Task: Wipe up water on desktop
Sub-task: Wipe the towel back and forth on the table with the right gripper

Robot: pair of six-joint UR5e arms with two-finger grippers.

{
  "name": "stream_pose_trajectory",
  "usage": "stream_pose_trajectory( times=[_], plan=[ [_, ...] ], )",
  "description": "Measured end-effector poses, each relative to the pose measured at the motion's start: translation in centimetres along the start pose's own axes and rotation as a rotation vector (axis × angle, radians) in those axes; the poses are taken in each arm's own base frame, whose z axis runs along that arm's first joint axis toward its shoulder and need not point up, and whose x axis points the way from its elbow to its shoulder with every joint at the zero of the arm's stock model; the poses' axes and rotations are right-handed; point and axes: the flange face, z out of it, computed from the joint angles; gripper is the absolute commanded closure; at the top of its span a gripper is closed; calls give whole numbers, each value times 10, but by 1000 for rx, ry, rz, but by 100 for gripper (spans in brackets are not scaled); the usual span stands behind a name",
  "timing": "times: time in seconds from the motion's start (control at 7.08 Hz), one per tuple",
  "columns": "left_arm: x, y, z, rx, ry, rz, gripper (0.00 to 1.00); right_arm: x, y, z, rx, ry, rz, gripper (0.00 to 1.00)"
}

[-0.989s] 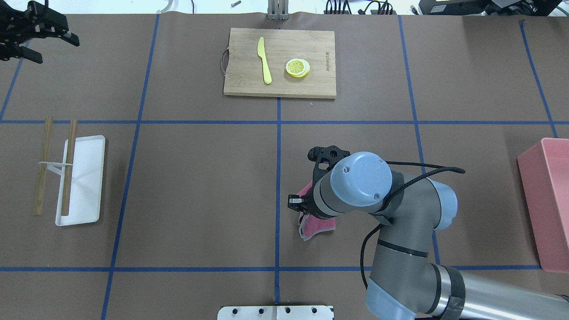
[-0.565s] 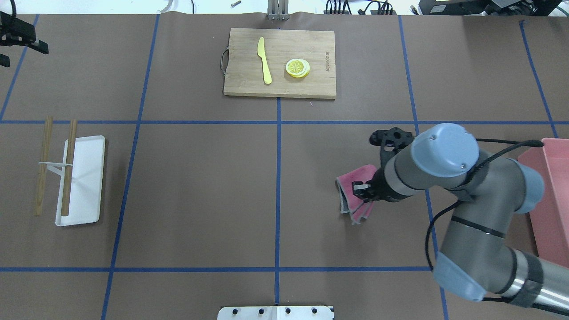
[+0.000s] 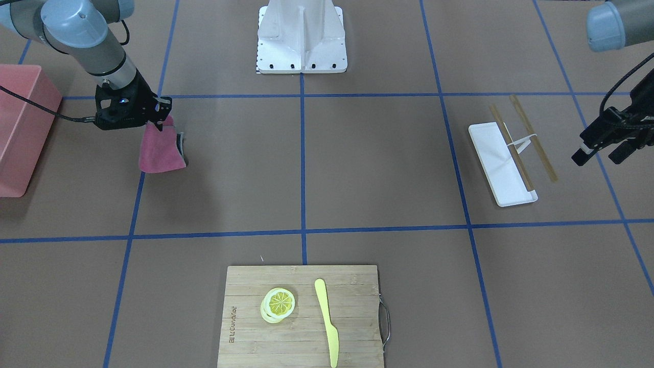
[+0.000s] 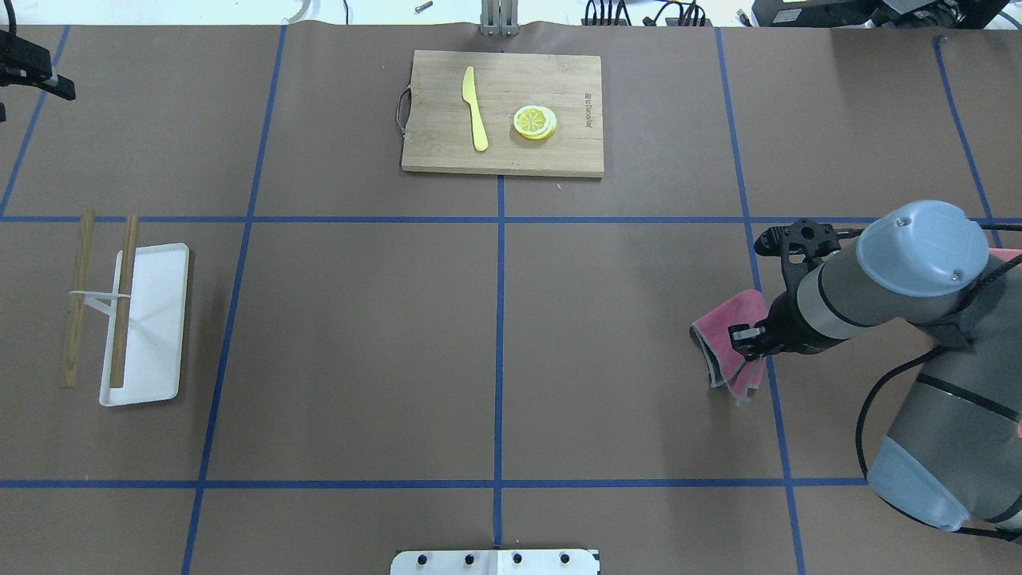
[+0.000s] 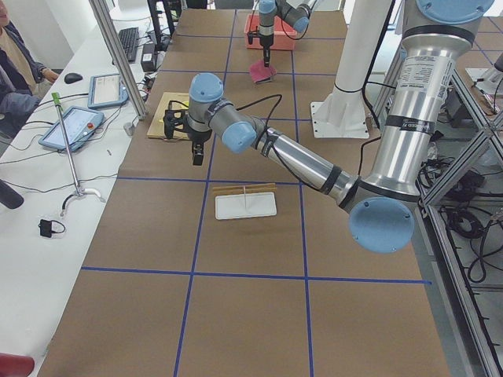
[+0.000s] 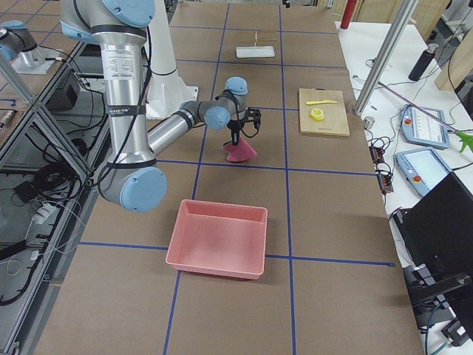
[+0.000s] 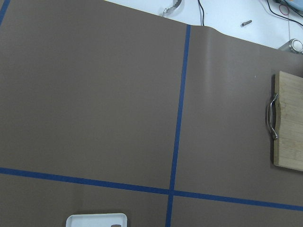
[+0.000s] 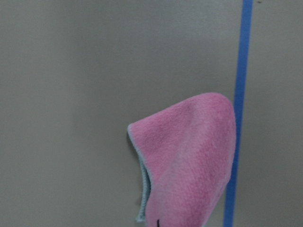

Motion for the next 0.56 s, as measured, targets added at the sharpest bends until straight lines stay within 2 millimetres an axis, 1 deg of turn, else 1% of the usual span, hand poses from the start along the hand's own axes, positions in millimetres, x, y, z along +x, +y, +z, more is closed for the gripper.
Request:
stream_pose_trajectory(
  times=[0.14, 0.42, 0.56],
  plan=[
    [0, 0, 0, 1, 0, -1, 2, -42, 8, 8, -7, -31, 30, 100],
    [-1, -1, 0, 0, -1, -2, 2, -138, 28, 18, -2, -99, 106, 100],
    [-1, -1, -1, 1, -1, -1, 2, -171, 26, 22, 9, -118, 130, 100]
  ],
)
